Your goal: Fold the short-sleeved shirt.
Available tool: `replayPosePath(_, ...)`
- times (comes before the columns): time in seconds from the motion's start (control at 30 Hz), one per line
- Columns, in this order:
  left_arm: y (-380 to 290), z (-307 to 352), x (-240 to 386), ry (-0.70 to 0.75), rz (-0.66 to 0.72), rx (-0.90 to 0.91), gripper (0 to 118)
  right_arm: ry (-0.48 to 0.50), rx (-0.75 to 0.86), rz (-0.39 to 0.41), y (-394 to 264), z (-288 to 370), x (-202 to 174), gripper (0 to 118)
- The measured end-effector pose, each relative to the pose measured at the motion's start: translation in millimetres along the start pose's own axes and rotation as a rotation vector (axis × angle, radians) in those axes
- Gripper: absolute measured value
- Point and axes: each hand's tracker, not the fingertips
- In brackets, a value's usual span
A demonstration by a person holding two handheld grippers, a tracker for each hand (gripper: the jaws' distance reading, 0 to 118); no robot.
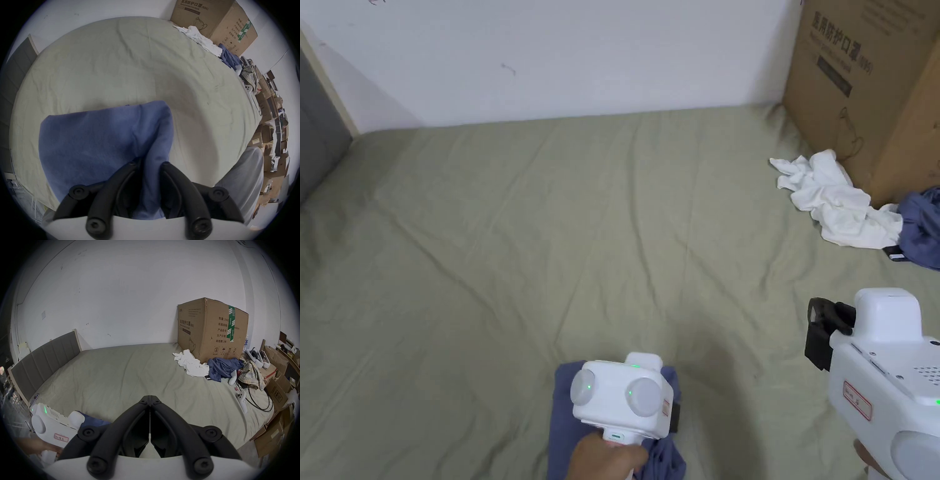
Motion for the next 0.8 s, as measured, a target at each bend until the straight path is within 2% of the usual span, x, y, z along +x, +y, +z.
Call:
replayPosePath(0.07,-1.3,2.2,-0.6,-0.023,0.023,0.021,42,-0.003,-0.002,-0.002,-0.3,0.5,2.0,3)
replayPosePath(0.13,-0.1,8.5,-3.4,-0.113,0.066,0.022,74,-0.004,-0.003,-0.003,-0.2,1.0,2.4,3)
replayPosePath(0.23,-0.3,33.2,-5.9,-0.203,0.107,0.079,91,-0.006,-0.001,0.001,1.4,2.0,3.7,3)
replayPosePath(0.3,0.9,56.4,-11.0,-0.246,0.102,0.163,111,-0.006,0.002,0.001,2.9,1.9,4.2,3)
replayPosePath(0.33,0.2,69.4,-15.0,-0.248,0.107,0.213,117,-0.006,0.004,0.001,4.1,2.4,3.8,3)
replayPosePath(0.53,-1.2,119.7,-53.0,-0.240,0.165,0.409,118,-0.003,0.020,0.003,10.1,5.9,-0.5,3)
replayPosePath(0.67,-11.2,126.5,-68.1,-0.092,0.125,0.538,117,0.000,0.025,0.005,12.4,7.2,-2.6,3)
replayPosePath(0.7,-14.4,125.9,-70.7,-0.061,0.105,0.556,109,0.001,0.025,0.007,12.4,7.2,-2.2,3)
replayPosePath(0.73,-18.8,124.8,-72.9,-0.034,0.088,0.574,94,0.002,0.025,0.007,12.4,7.3,-2.4,3)
replayPosePath(0.77,-22.8,123.4,-74.8,-0.032,0.079,0.589,66,0.002,0.024,0.007,12.4,7.3,-2.8,3)
replayPosePath(0.8,-28.1,120.9,-76.6,-0.041,0.066,0.602,54,0.003,0.023,0.007,12.3,7.3,-3.2,3)
